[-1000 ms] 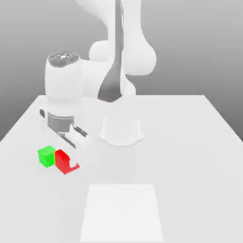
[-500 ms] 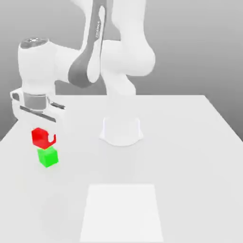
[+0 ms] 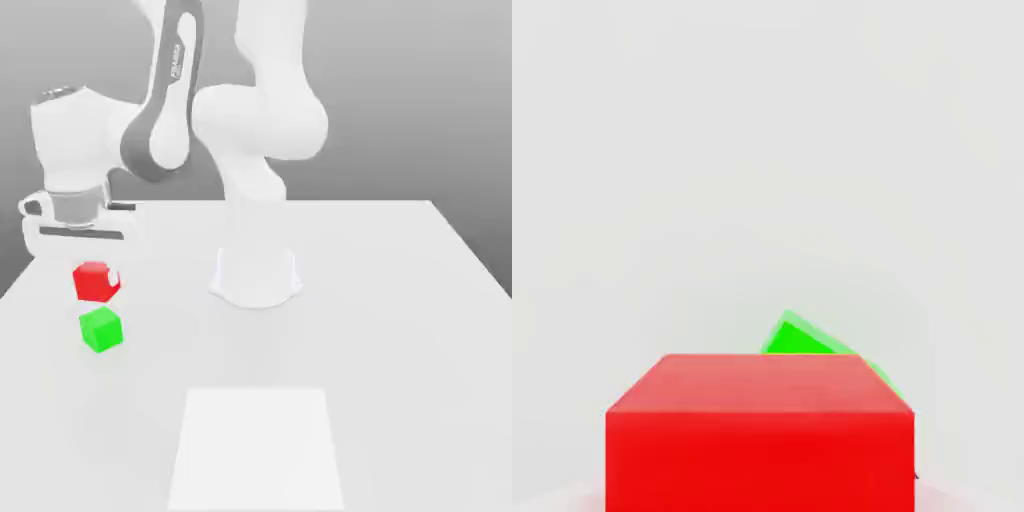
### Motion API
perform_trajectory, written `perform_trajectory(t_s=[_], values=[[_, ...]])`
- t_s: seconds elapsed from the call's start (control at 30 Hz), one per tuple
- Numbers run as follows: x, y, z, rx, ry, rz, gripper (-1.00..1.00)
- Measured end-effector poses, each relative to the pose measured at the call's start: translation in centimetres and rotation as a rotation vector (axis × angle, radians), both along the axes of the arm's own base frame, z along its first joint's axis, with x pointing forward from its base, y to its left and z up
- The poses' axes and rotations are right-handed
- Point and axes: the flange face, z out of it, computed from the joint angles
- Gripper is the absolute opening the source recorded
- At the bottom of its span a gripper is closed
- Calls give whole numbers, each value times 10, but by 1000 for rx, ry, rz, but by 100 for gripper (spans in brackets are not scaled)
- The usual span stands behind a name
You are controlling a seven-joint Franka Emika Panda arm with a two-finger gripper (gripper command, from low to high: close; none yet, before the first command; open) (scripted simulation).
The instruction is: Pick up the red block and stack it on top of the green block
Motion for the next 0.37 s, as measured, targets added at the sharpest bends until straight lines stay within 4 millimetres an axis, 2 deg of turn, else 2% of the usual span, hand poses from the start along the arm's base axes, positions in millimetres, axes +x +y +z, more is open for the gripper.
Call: perform_trajectory(t_s=[0.37], values=[[-5,-2,-35,-22,20,-8,-100]])
